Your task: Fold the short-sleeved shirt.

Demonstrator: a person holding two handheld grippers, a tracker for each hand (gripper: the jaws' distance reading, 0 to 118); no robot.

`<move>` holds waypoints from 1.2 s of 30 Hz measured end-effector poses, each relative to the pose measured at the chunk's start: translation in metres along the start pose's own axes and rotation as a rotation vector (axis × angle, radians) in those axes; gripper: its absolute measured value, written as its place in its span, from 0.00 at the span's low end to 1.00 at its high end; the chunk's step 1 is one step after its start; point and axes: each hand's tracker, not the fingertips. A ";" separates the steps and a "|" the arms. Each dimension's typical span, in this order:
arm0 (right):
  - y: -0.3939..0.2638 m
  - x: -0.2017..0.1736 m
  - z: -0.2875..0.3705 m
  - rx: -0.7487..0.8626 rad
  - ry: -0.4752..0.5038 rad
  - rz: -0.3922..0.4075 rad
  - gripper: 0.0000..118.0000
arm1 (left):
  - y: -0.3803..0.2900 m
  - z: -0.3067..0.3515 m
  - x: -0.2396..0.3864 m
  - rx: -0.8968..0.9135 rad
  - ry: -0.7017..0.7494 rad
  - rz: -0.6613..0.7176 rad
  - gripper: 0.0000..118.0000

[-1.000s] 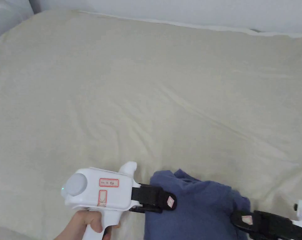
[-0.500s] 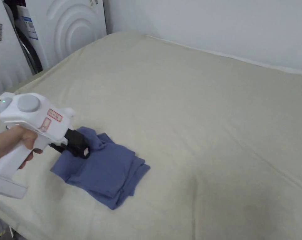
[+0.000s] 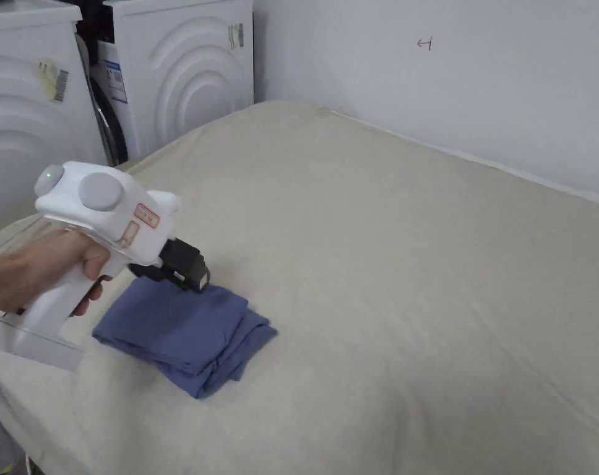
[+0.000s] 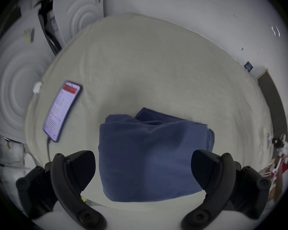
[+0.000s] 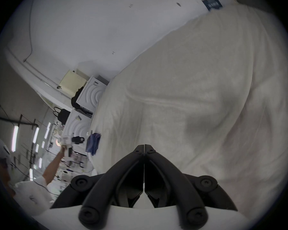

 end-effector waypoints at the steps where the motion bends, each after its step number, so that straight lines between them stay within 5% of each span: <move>1: 0.004 -0.002 0.004 0.019 -0.044 0.040 0.01 | 0.000 0.000 0.020 0.038 -0.026 -0.043 0.13; 2: 0.008 -0.011 0.008 0.030 -0.097 0.133 0.01 | -0.006 0.000 0.058 0.068 0.023 -0.125 0.00; 6: 0.019 -0.052 0.021 0.106 -0.275 0.369 0.01 | -0.005 -0.006 0.179 0.213 -0.141 -0.162 0.00; 11: 0.043 -0.087 0.054 0.320 -0.419 0.371 0.01 | -0.030 0.019 0.377 0.427 -0.128 -0.231 0.00; 15: 0.068 -0.107 0.096 0.472 -0.555 0.433 0.01 | -0.017 0.045 0.477 0.623 -0.093 -0.294 0.00; 26: 0.111 -0.136 0.158 0.667 -0.619 0.472 0.01 | -0.020 0.147 0.578 0.835 -0.062 -0.359 0.01; 30: 0.111 -0.141 0.170 0.700 -0.602 0.506 0.01 | -0.007 0.153 0.576 0.886 -0.037 -0.341 0.13; 31: 0.112 -0.143 0.171 0.701 -0.600 0.517 0.05 | -0.005 0.154 0.574 0.881 -0.033 -0.318 0.31; 32: 0.114 -0.146 0.172 0.702 -0.597 0.521 0.22 | -0.003 0.154 0.571 0.869 -0.022 -0.310 0.55; 33: 0.119 -0.143 0.171 0.703 -0.591 0.516 0.54 | 0.000 0.153 0.571 0.859 0.006 -0.307 0.80; 34: 0.124 -0.143 0.169 0.698 -0.589 0.504 0.99 | 0.002 0.151 0.572 0.854 0.053 -0.308 1.00; 35: 0.119 -0.146 0.172 0.807 -0.581 0.474 1.00 | -0.004 0.155 0.571 0.859 0.097 -0.292 1.00; 36: 0.121 -0.152 0.173 0.755 -0.583 0.493 1.00 | 0.003 0.144 0.569 0.866 0.147 -0.320 1.00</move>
